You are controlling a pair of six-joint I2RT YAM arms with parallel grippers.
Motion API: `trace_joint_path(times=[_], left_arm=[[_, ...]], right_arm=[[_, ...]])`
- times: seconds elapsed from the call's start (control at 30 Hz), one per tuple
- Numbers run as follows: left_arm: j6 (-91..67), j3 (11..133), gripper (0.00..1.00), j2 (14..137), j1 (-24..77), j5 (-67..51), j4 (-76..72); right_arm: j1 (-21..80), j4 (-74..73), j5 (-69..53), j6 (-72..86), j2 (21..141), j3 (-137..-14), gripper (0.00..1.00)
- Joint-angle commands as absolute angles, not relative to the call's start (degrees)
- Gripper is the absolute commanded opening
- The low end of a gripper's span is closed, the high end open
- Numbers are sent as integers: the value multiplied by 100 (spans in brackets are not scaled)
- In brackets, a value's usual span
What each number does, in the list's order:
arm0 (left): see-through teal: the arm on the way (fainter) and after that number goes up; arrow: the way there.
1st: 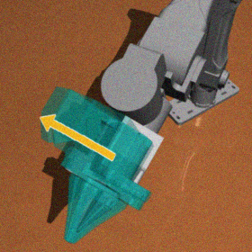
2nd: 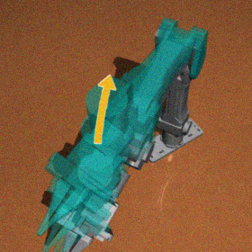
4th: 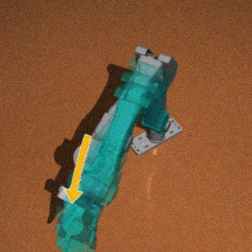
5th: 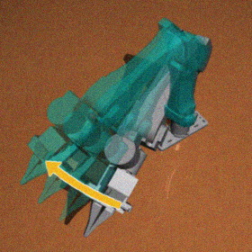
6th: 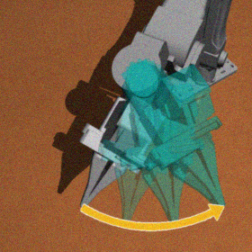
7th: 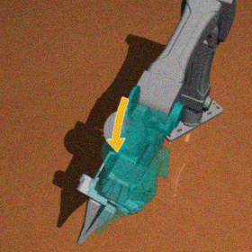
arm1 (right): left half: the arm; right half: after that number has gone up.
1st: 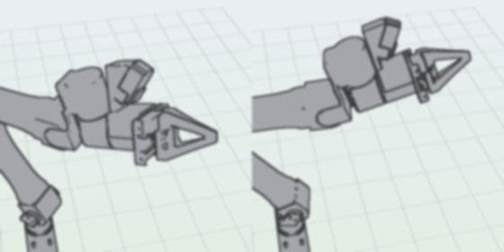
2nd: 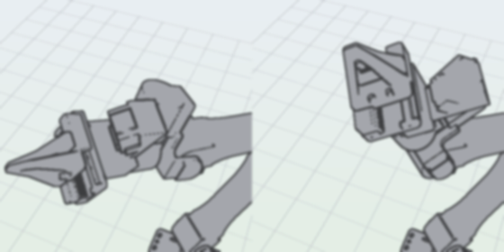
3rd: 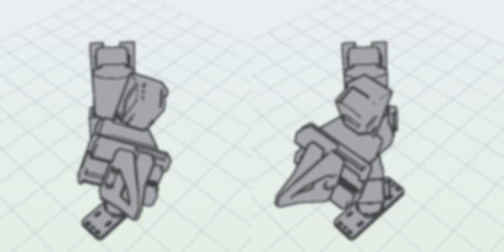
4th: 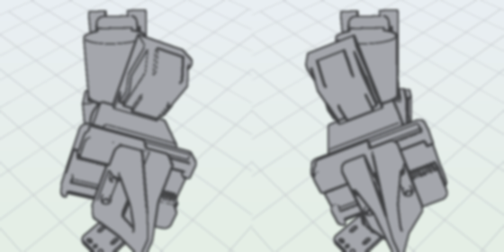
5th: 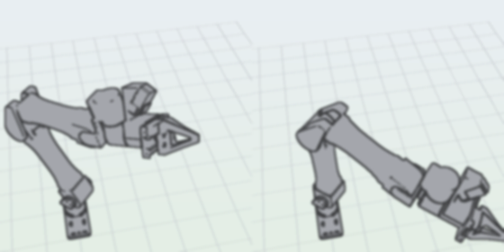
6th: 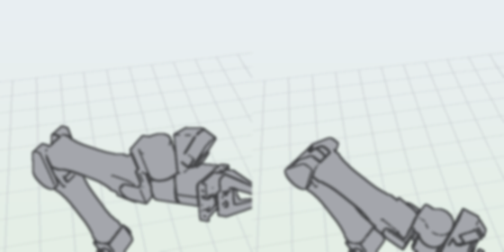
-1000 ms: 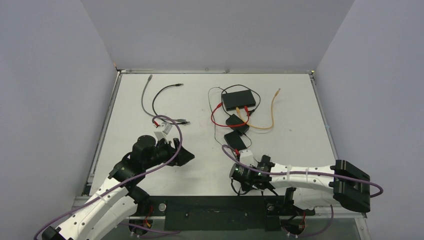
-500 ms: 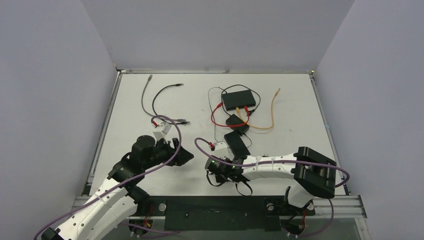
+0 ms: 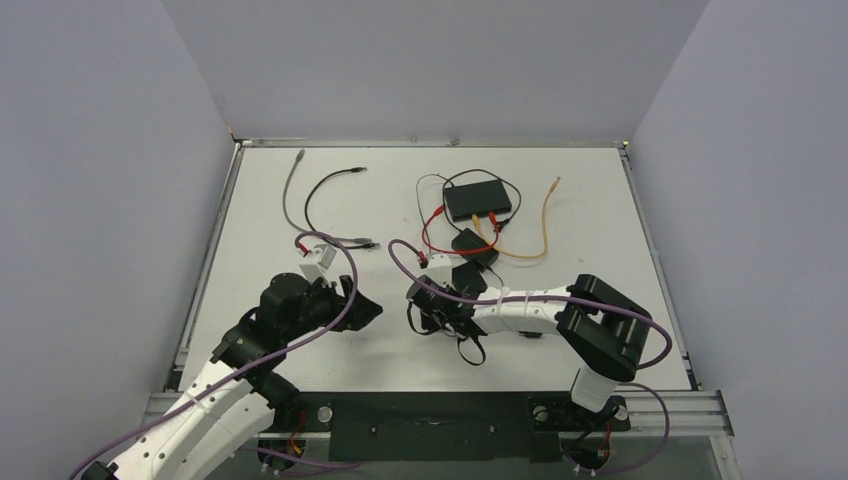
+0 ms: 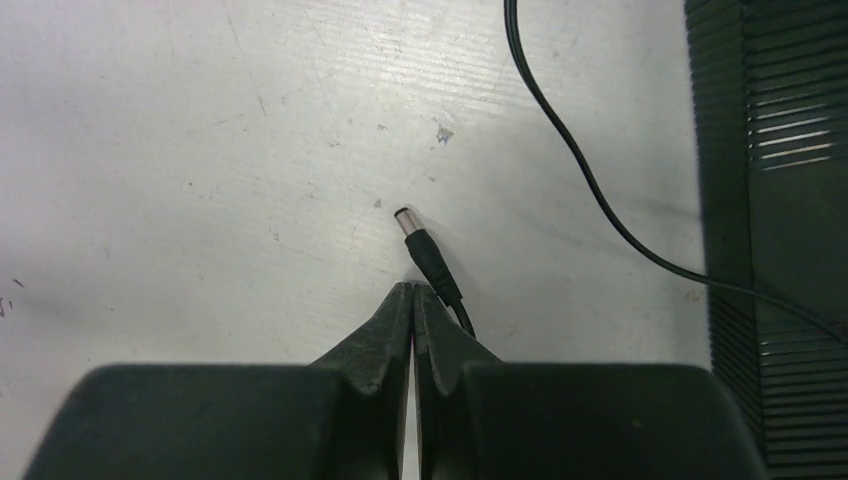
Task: Insert the plug into the switch port
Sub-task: Adjust the power at the center of the board, then move the switch port to the center of the board.
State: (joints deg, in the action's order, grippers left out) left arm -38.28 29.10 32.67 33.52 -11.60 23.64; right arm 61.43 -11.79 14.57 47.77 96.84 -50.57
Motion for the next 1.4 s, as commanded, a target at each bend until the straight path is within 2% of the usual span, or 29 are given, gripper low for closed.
trace_joint_path(times=[0.0,0.17,0.57,0.7,1.0,1.37], left_arm=[[-3754,3256,62,3181,3299,-812,2374],[-3767,3391,62,3164,3297,-442,2400],[-3849,3362,63,3353,3281,-45,2012],[-3867,3312,63,3467,3278,-47,1902],[-3883,3163,63,3560,3253,-94,1698],[-3858,3095,63,3753,3204,-352,1449]], right_arm=[[6124,-1213,1489,4196,9706,-5317,0],[6114,-1415,1491,3825,9264,-5591,7],[6000,-1995,1972,3156,8173,-5706,43],[5825,-2267,2181,3104,8017,-5614,50],[5774,-2598,1856,2956,7635,-5089,53],[5782,-2597,1190,3055,7870,-4811,45]])
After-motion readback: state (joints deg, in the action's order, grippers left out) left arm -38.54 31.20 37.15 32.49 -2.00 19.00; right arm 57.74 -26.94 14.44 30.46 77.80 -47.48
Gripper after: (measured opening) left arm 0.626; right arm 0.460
